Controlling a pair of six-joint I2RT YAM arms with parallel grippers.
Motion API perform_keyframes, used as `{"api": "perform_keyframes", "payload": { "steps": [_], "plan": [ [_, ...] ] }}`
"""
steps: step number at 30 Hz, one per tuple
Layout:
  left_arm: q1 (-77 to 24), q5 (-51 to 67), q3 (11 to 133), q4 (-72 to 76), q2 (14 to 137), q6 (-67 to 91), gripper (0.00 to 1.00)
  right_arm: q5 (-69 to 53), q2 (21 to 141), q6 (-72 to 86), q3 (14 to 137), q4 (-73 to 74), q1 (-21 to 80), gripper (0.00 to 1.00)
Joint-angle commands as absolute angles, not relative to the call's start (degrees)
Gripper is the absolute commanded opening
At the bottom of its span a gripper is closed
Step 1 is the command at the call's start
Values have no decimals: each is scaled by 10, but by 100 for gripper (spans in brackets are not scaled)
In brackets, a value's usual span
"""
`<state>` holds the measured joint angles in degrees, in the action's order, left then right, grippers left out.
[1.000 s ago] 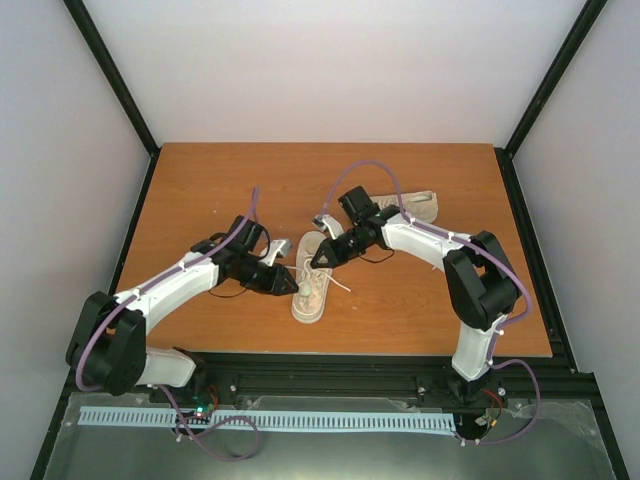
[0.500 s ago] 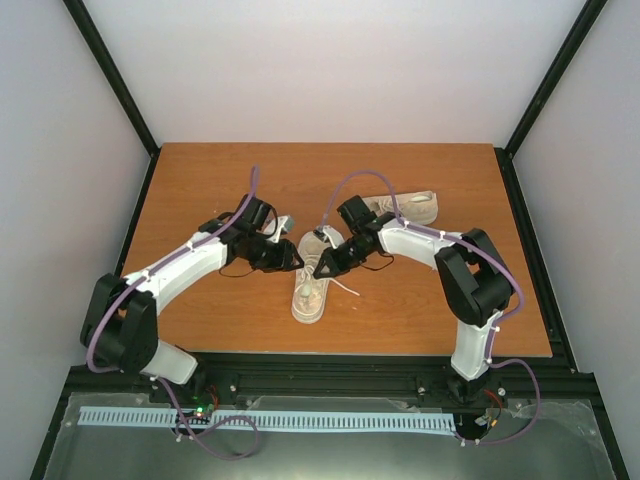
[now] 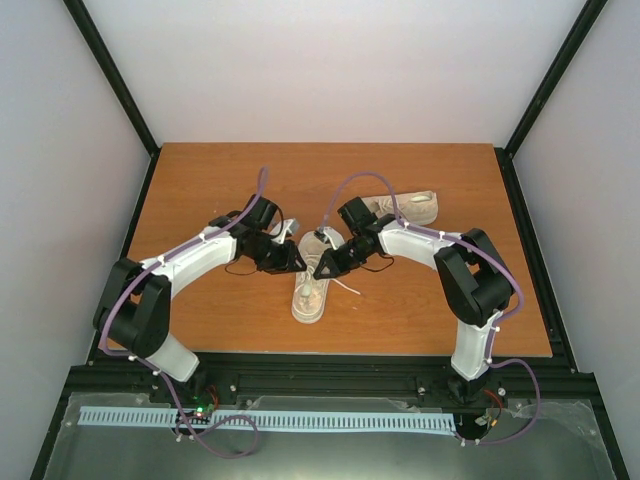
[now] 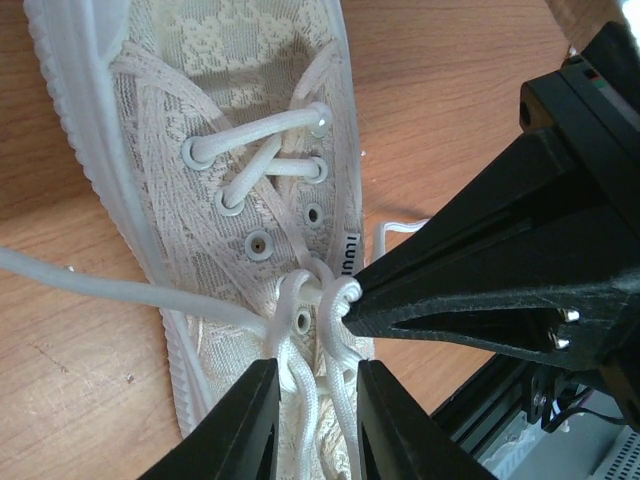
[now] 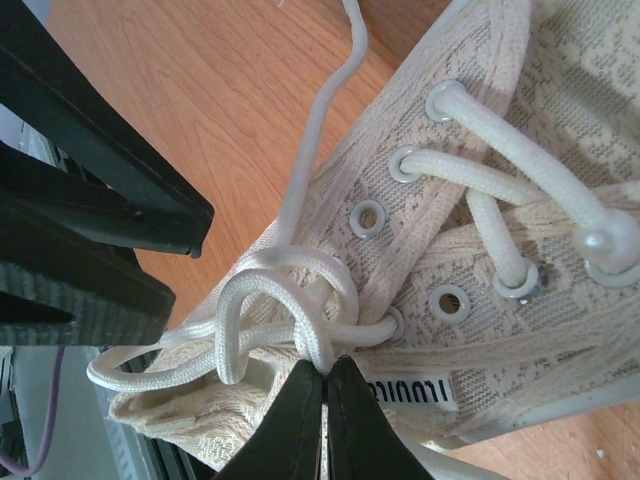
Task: Tie the shoes
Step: Cross the shoelace with the shoelace.
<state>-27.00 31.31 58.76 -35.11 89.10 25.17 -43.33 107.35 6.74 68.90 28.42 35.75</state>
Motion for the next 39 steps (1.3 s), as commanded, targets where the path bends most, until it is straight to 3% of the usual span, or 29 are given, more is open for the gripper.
{"api": "perform_keyframes", "payload": {
  "steps": [1,10,22,31,34,39],
  "plan": [
    [-266,324,591,-350,896,256,25,-435,1069,71,681,272,361,3],
    [-266,303,593,-343,919,260,17,-444,1077,72,684,271,361,3],
    [-266,303,597,-334,936,260,25,-452,1085,73,687,267,361,3],
    [-266,307,601,-327,944,259,13,-451,1085,73,687,268,361,3],
    [-266,304,600,-324,933,261,2,-444,1077,75,686,268,361,3],
    [-266,283,583,-307,896,266,1,-431,1065,79,699,287,361,3]
  ]
}}
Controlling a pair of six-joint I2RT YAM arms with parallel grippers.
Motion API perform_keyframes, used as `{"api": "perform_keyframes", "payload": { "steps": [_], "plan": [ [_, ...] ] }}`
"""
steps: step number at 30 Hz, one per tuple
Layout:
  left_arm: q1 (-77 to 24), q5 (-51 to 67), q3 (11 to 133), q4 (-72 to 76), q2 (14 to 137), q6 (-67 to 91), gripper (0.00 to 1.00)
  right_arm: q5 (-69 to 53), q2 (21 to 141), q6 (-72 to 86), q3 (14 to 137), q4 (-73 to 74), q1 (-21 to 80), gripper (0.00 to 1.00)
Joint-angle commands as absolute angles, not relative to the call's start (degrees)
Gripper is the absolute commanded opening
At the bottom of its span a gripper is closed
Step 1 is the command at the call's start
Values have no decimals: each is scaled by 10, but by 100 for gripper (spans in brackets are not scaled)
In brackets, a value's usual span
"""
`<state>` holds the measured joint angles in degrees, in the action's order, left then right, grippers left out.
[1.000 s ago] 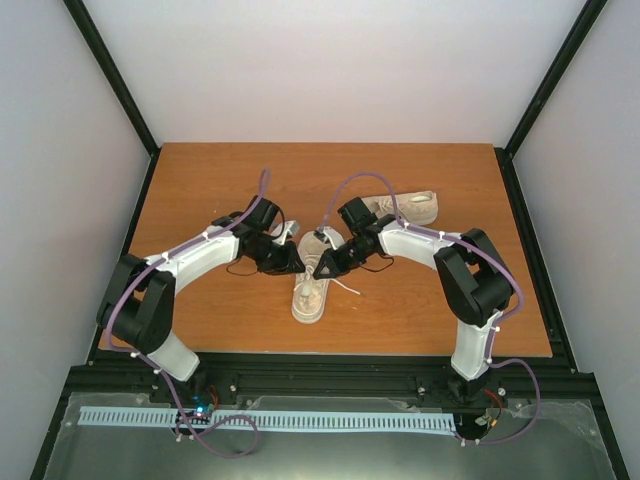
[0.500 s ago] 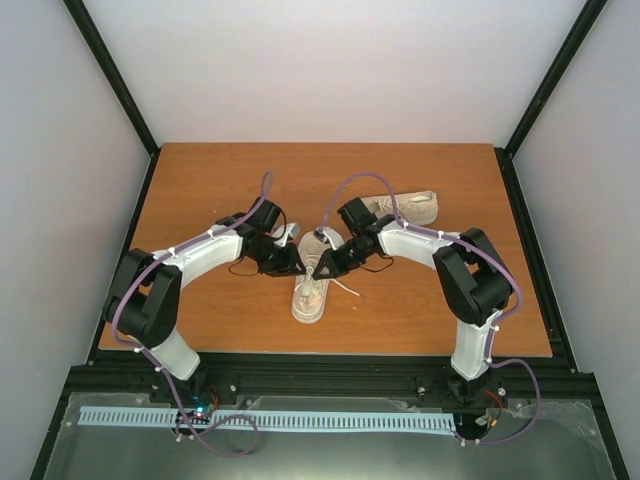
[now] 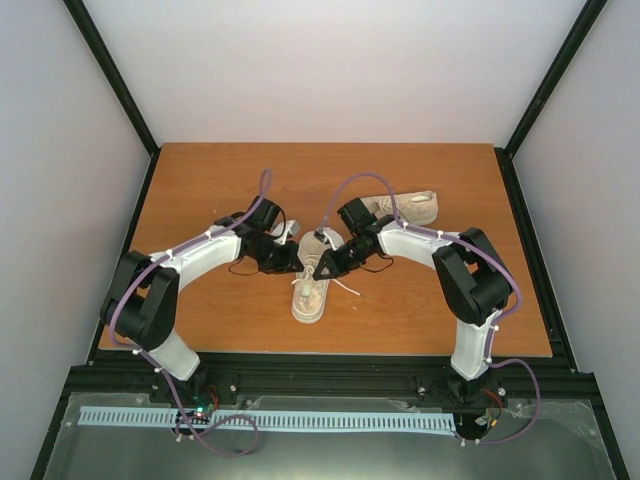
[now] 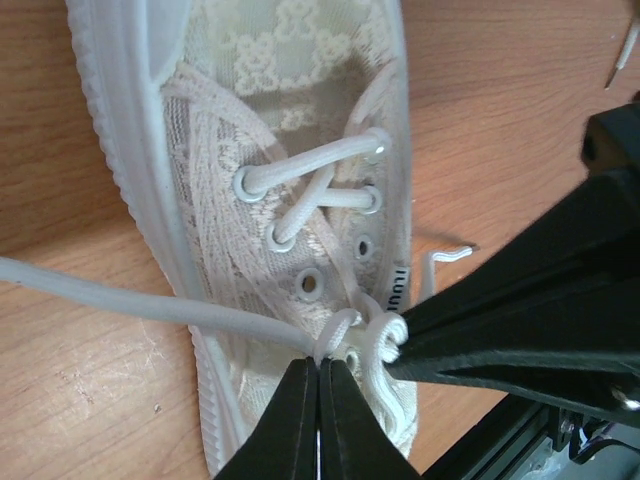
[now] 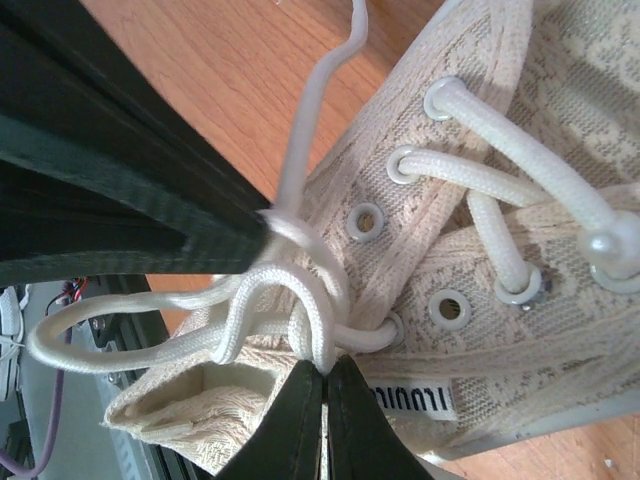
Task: Tie the shoes
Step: Cross the shoelace with the shoelace.
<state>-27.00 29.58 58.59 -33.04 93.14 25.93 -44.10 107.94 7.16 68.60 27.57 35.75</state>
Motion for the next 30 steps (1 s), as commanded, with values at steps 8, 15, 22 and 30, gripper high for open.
{"api": "perform_keyframes", "payload": {
  "steps": [8,15,22,30],
  "plan": [
    [-266,285,559,-298,872,266,1,-426,1066,82,735,298,361,3],
    [-266,275,551,-292,861,267,1,-441,1082,70,751,304,367,3],
    [-266,275,546,-282,860,271,1,-443,1104,63,759,297,381,3],
    [-266,266,531,-248,847,277,1,-436,1125,58,756,299,388,3]
  ]
}}
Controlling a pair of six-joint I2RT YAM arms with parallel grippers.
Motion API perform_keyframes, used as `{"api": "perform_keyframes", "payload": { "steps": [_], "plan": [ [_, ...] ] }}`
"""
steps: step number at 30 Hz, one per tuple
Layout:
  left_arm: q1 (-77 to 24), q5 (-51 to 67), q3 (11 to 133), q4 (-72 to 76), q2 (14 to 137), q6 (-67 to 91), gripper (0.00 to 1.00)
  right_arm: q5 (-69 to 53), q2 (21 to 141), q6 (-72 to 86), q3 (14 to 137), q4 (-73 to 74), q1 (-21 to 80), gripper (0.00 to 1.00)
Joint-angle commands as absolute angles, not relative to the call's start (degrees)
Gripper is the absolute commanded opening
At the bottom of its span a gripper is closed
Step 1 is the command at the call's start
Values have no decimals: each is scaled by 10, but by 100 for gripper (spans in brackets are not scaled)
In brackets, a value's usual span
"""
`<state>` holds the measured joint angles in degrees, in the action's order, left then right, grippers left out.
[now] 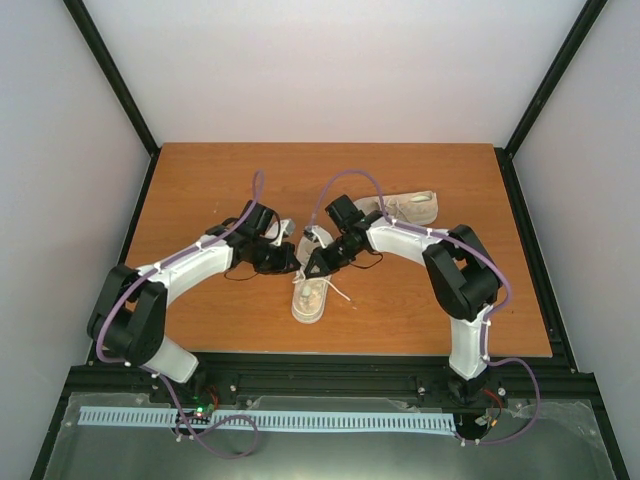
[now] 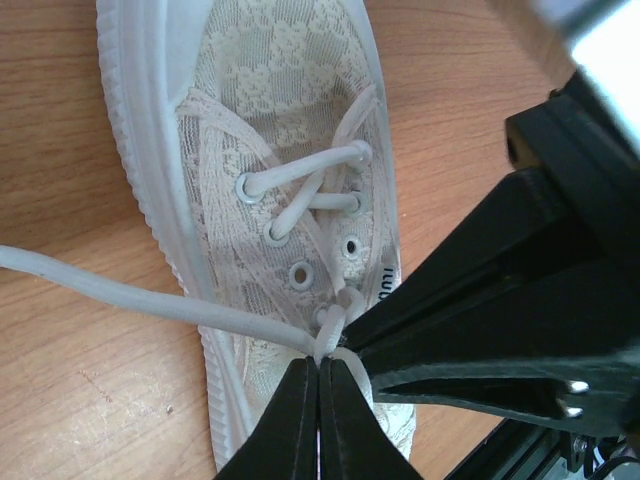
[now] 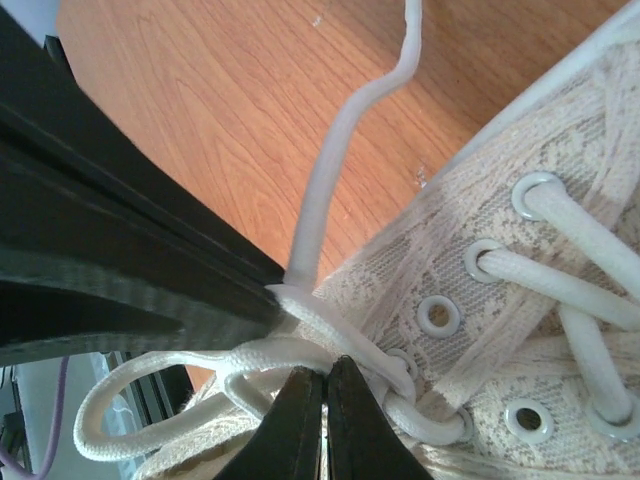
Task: Tie the shoes
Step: Cross the shoelace with the shoelace, then tie the shoelace on the shoe.
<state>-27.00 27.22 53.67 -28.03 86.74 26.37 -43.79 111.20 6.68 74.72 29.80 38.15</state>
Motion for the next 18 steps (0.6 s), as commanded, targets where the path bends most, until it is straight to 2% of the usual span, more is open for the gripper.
{"api": "perform_keyframes", "payload": {
  "steps": [1,18],
  "plan": [
    [-266,264,528,-245,844,277,1,-432,1126,58,756,300,388,3],
    [-267,287,491,-203,810,272,1,-416,1143,62,765,307,388,3]
  ]
}}
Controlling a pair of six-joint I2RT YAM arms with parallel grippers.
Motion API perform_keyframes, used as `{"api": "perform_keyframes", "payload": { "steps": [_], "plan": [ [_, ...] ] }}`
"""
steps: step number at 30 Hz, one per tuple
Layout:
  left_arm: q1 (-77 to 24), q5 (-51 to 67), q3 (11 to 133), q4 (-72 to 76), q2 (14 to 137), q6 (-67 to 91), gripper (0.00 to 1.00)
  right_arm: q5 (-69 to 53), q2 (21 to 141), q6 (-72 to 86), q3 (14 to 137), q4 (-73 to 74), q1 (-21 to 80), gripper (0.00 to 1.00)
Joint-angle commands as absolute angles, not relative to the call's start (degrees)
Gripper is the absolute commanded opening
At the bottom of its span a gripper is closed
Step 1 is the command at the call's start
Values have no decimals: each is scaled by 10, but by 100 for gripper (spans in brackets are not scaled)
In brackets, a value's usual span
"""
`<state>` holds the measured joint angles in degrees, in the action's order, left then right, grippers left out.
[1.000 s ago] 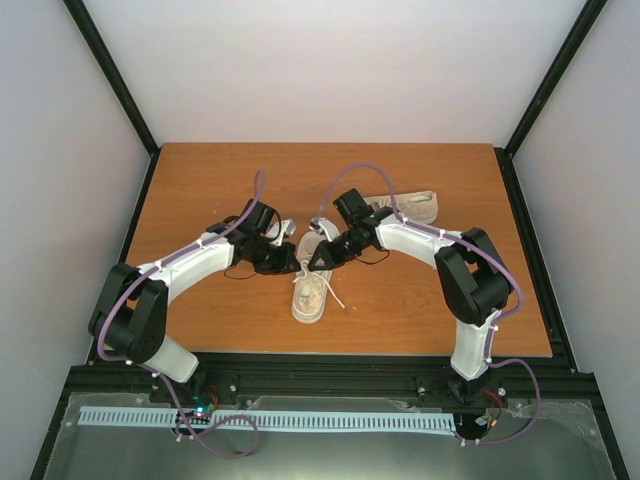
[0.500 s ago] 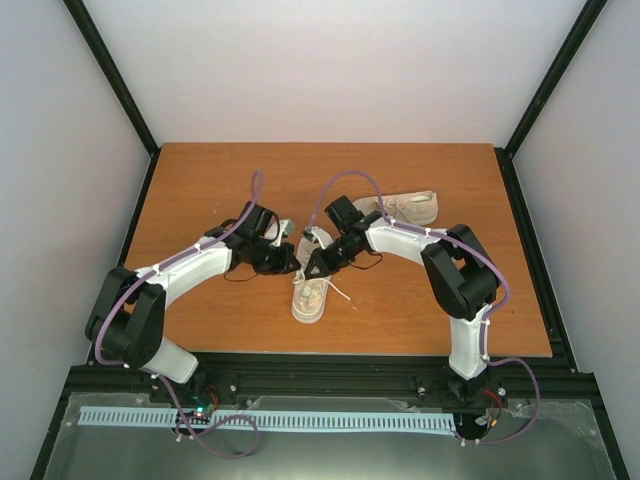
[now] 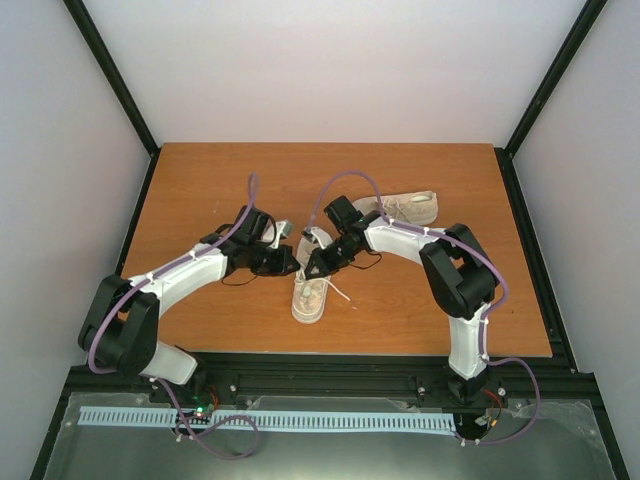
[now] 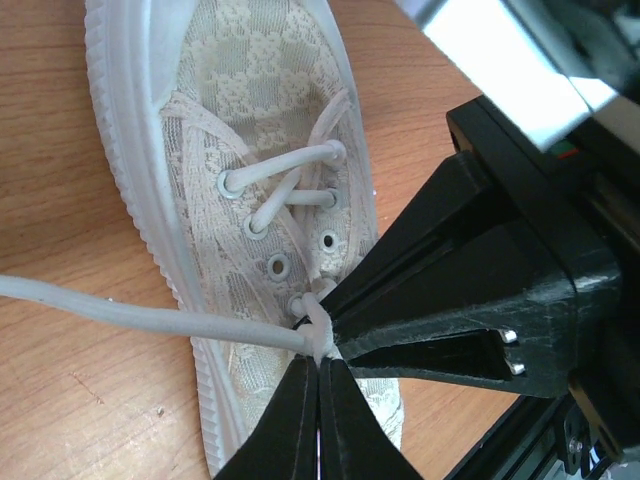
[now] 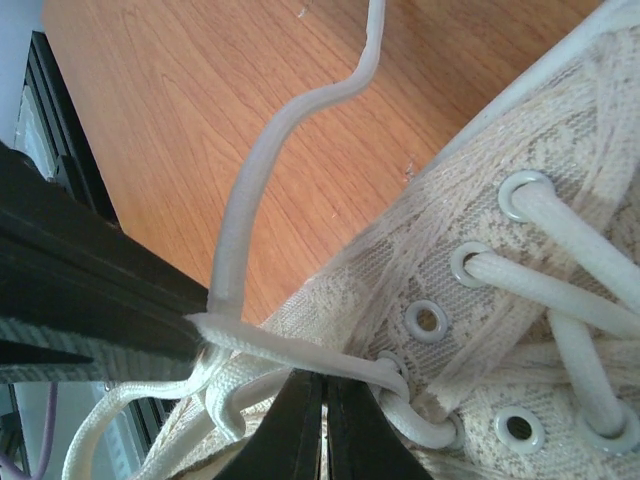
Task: Tie the shoes
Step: Tie the shoelace on the shoe.
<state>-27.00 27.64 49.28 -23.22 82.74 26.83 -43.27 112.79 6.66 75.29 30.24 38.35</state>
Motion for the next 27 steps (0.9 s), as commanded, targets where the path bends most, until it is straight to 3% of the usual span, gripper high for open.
{"api": "perform_keyframes", "payload": {
  "steps": [1,20,27],
  "plan": [
    [-267,289,491,-202,809,271,1,-414,1143,63,764,307,388,3],
    [-283,346,487,-251,831,196,1,-403,1141,79,765,292,388,3],
    [-284,322,493,-308,841,161,13,-394,1129,86,751,283,388,3]
  ]
}}
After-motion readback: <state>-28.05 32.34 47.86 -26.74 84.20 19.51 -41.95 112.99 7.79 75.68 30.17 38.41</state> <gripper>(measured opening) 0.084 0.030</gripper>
